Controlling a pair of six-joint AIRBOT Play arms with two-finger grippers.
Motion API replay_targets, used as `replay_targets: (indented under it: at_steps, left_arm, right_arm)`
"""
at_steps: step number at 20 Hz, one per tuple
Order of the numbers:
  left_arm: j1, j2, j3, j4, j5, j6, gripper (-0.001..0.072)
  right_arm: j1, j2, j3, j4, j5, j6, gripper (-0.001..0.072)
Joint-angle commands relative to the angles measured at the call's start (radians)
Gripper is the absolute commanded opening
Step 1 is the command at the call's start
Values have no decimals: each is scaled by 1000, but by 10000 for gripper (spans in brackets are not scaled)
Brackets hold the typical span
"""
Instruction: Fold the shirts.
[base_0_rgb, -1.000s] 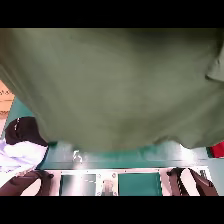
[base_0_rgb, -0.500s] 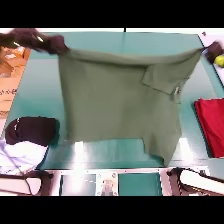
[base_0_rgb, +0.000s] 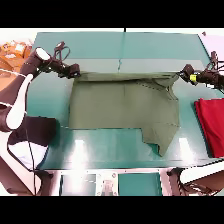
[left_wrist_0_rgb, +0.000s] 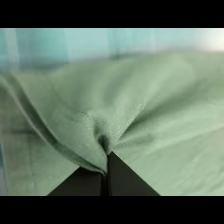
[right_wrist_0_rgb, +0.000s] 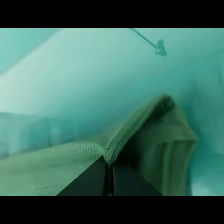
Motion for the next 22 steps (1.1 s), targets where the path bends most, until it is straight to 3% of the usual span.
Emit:
replay_targets:
  at_steps: [1,9,14,15,16,17,20,21,22]
  left_arm:
    - [1,-23,-1,72,-72,0,26]
    - [-1,-23,-105,98,-97,-1,26]
    - [-1,-23,-100,-21,-92,-10,28]
    - [-1,-19,-100,-26,-96,-10,135]
    - [-1,-13,-100,-26,-109,-10,470]
    - [-1,-10,-97,-25,-138,-10,563]
    - [20,-10,-21,37,-335,-43,536]
    - [36,-9,18,67,-408,-75,535]
    - [55,-9,61,94,-482,-106,418]
  right_arm:
    - [-34,-17,4,-109,109,0,14]
    - [-32,-18,-134,-131,105,-1,15]
    - [-34,-18,-126,-90,116,0,22]
    - [-34,-18,-114,-88,130,0,92]
    - [-35,-18,-97,-89,153,0,160]
    - [-40,-18,-79,-90,181,0,172]
    - [-93,-17,-13,-109,307,38,157]
    - [-119,-16,5,-123,353,58,116]
    - [-146,-10,9,-133,391,80,110]
